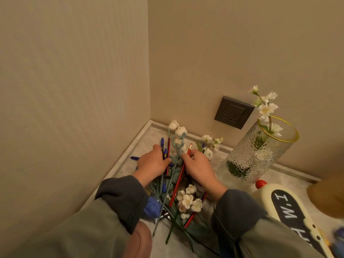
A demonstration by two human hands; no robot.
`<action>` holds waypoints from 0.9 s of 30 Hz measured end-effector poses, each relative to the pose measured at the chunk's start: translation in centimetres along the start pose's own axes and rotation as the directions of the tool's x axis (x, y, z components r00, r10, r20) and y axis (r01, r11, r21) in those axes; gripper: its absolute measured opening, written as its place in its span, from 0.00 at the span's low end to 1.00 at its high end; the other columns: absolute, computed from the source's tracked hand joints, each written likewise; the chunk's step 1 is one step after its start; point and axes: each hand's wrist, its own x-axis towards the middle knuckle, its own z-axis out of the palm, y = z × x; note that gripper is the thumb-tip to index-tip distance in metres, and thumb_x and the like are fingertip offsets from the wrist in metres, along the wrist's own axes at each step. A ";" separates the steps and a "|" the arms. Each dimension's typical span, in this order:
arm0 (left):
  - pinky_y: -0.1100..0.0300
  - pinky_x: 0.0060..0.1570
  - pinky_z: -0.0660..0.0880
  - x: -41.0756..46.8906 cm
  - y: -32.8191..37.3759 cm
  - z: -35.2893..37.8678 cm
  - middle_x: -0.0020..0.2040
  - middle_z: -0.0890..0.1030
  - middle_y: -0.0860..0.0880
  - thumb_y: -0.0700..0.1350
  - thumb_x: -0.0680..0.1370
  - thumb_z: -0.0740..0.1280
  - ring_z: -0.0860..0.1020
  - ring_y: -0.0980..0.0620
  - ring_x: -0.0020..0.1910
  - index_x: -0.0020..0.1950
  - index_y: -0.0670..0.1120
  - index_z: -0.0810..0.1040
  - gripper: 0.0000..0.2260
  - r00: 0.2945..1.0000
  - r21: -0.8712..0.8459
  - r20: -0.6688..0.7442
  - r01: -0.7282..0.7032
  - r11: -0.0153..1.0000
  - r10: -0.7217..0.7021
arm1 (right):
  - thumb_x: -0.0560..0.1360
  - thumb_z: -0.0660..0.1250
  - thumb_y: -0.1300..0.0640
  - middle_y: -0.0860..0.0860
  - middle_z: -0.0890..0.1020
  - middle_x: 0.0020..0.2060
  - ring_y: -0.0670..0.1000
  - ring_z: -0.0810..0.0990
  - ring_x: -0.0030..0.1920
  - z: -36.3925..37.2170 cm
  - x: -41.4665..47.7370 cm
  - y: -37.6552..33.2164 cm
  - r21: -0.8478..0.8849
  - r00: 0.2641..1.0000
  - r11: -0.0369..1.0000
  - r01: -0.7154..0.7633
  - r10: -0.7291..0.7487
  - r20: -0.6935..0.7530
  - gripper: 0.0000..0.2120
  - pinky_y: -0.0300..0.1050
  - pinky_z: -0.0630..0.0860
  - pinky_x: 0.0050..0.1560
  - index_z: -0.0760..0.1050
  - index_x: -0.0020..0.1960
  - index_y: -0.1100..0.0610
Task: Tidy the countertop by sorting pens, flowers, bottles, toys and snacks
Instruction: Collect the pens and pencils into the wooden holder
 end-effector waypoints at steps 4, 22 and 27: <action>0.53 0.48 0.77 -0.2 -0.4 0.4 0.54 0.81 0.52 0.55 0.78 0.64 0.80 0.49 0.53 0.69 0.51 0.66 0.21 0.998 -0.162 -0.069 -0.009 0.987 -0.003 | 0.79 0.58 0.46 0.53 0.81 0.34 0.57 0.81 0.38 0.1 0.4 -0.4 0.106 1.000 0.994 0.027 -0.027 0.000 0.13 0.55 0.78 0.43 0.73 0.41 0.53; 0.64 0.59 0.74 -6.1 3.3 -5.3 0.56 0.79 0.61 0.42 0.78 0.67 0.77 0.64 0.58 0.67 0.52 0.75 0.18 0.889 -0.707 -0.427 -0.442 0.552 0.165 | 0.79 0.64 0.54 0.53 0.82 0.34 0.48 0.82 0.33 -5.3 -4.1 -6.9 0.387 0.958 0.877 0.285 -0.271 -0.092 0.09 0.49 0.80 0.31 0.82 0.46 0.52; 0.64 0.58 0.73 -8.6 5.8 -6.5 0.59 0.79 0.59 0.45 0.79 0.65 0.76 0.63 0.59 0.68 0.57 0.74 0.18 0.837 -0.647 -0.477 -0.540 0.538 0.268 | 0.78 0.66 0.55 0.51 0.83 0.34 0.45 0.81 0.32 -8.9 -6.4 -7.3 0.427 0.944 0.842 0.330 -0.288 -0.161 0.07 0.44 0.79 0.30 0.83 0.48 0.53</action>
